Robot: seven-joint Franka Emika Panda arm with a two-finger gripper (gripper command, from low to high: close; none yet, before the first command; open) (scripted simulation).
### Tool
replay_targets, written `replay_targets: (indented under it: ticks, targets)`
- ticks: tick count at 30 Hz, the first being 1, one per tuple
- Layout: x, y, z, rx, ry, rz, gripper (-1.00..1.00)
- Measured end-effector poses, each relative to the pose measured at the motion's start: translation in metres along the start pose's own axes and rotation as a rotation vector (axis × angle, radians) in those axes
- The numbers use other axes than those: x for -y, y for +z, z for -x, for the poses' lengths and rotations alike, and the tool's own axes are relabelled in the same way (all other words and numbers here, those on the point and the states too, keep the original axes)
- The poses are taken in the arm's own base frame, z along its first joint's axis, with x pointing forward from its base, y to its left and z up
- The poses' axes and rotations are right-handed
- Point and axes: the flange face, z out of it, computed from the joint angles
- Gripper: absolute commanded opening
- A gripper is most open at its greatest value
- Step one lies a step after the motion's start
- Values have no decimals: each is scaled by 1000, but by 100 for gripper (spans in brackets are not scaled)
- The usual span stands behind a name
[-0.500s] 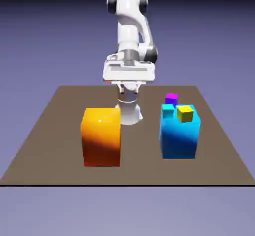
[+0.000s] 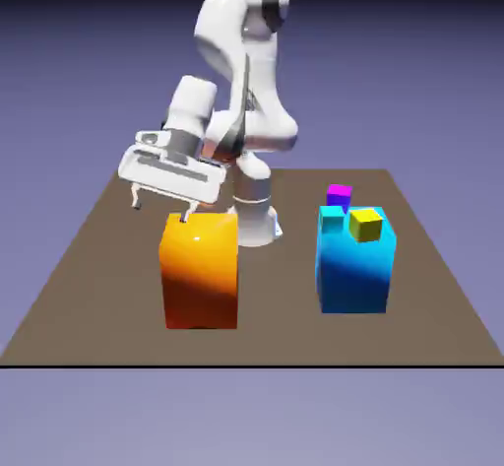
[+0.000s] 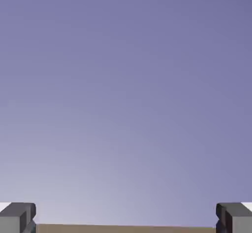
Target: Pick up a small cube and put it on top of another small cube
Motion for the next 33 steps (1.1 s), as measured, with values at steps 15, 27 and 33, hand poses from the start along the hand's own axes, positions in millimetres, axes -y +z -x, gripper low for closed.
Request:
replay_targets:
  ticks: [15,27,33]
  targets:
    - [-237,54,38,125,-122,295,0]
    - [-210,46,223,434,-385,-198,0]
    - [-195,24,266,488,-379,-383,0]
